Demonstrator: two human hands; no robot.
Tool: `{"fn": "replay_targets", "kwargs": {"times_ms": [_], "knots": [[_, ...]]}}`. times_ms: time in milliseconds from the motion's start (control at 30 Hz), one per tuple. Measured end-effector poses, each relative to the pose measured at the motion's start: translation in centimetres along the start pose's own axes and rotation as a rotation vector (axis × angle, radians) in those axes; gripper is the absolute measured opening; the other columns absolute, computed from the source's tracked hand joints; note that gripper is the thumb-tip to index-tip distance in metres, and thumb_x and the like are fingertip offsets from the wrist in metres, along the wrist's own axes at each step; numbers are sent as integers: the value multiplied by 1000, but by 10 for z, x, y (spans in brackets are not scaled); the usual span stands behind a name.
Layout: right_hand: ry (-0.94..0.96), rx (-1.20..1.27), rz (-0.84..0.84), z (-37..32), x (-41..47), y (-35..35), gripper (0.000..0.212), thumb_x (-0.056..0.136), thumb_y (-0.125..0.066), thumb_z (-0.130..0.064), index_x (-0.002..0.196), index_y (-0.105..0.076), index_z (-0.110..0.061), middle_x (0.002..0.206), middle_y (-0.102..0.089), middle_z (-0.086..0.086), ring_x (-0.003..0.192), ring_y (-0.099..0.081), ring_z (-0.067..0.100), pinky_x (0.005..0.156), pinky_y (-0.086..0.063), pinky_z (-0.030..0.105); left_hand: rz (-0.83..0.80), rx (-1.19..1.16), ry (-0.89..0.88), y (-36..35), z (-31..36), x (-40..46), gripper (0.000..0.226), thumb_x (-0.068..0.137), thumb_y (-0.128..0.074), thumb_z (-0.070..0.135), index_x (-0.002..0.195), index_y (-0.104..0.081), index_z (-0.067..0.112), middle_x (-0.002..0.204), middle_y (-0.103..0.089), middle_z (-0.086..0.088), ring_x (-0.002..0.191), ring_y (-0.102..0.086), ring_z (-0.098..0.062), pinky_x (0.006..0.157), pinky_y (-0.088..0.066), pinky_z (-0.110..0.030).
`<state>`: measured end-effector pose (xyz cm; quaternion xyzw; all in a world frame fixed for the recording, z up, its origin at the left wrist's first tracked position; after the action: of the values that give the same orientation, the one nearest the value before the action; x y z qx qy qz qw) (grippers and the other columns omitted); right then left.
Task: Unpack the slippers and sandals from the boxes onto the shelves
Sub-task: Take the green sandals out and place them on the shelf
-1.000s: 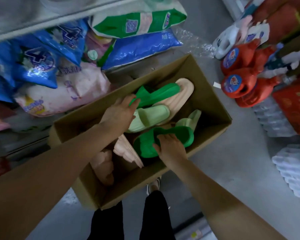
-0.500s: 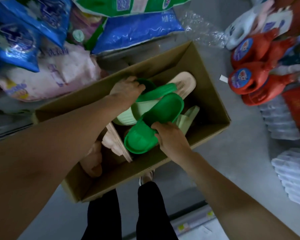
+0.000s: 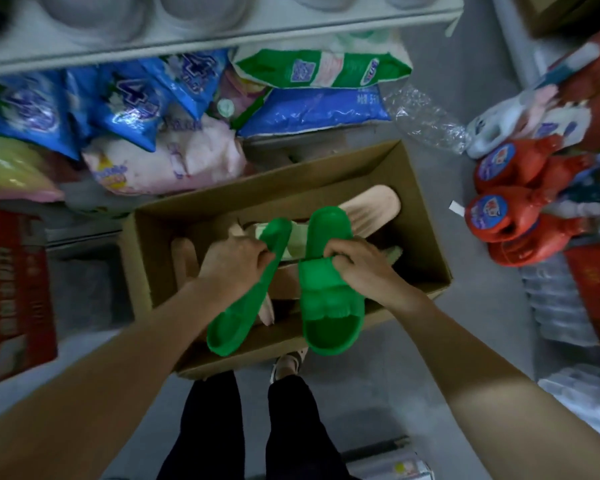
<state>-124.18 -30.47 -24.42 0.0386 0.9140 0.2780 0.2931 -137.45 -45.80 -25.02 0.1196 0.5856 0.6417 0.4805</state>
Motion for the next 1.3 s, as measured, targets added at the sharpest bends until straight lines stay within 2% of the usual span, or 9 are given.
{"fn": "replay_targets", "kwargs": {"times_ms": [133, 267, 400, 533, 800, 933, 1067, 1167, 1300], "knots": [[-44, -117, -93, 15, 22, -33, 22, 96, -48, -14, 110, -65, -16, 116, -56, 2, 109, -46, 14, 84, -31, 25, -149, -312, 128, -64, -10, -13, 35, 100, -41, 36, 97, -65, 11, 87, -60, -8, 76, -62, -22, 60, -43, -29], [-68, -210, -68, 32, 25, -46, 37, 99, -48, -19, 135, -53, -24, 143, -38, 6, 136, -35, 25, 110, -28, 32, -5, -544, 139, -74, -7, -22, 42, 96, -48, 24, 135, -52, 8, 123, -55, -19, 113, -54, -33, 98, -43, -38], [-198, -175, -71, 43, 5, -55, 64, 101, -48, -39, 156, -19, -25, 154, -26, 13, 135, -39, 34, 106, -38, 40, -79, -647, 362, -79, -17, -44, 65, 94, -58, 32, 150, -27, 19, 147, -35, -13, 132, -38, -32, 106, -36, -40], [-303, -24, -140, 55, -17, -58, 74, 95, -52, -53, 154, -11, -36, 145, -48, 6, 125, -53, 30, 100, -46, 41, -359, -902, 528, -101, -28, -75, 86, 86, -69, 35, 153, -17, 25, 146, -43, -12, 125, -49, -27, 101, -45, -35], [-363, 274, -245, 52, -23, -47, 81, 89, -72, -23, 152, -21, -26, 128, -47, -9, 127, -48, 15, 96, -41, 28, -429, -1293, 594, -111, -22, -89, 104, 77, -76, 0, 153, -10, 25, 137, -49, -10, 108, -56, -20, 92, -50, -34], [-335, 396, -292, 57, -29, -50, 89, 82, -75, 0, 152, -26, -28, 136, -50, -4, 130, -49, 18, 93, -49, 32, -461, -1204, 494, -109, -24, -99, 109, 74, -77, -3, 154, -10, 28, 136, -51, -10, 108, -57, -17, 90, -52, -31], [-374, 529, -239, 52, -37, -46, 88, 85, -70, 5, 150, -28, -38, 133, -54, 5, 120, -57, 26, 80, -59, 43, -367, -1239, 483, -96, -28, -117, 101, 76, -73, -7, 151, -17, 32, 132, -44, 3, 113, -51, -14, 69, -55, -18], [-326, 458, -173, 28, -45, -36, 88, 86, -69, 2, 150, -27, -41, 125, -53, -7, 122, -54, 24, 88, -56, 46, -227, -1235, 377, -74, -37, -132, 98, 74, -76, -3, 149, -24, 34, 136, -45, 3, 126, -48, -18, 82, -54, -20], [-143, 276, -26, -28, -52, -17, 85, 82, -71, -2, 139, -37, -54, 137, -53, -8, 127, -52, 19, 102, -48, 51, -6, -1347, 314, -23, -58, -166, 98, 76, -70, -13, 145, -25, 40, 135, -51, 0, 115, -59, -13, 92, -54, -37]]}}
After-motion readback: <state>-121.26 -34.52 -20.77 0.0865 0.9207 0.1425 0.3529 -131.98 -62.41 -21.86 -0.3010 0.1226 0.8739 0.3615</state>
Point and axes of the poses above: each hand's wrist, its own x-axis towards the middle knuckle, its own y-axis out of the back of the hand, z = x × y, the point moved 6 cm from there along x, towards the middle knuckle
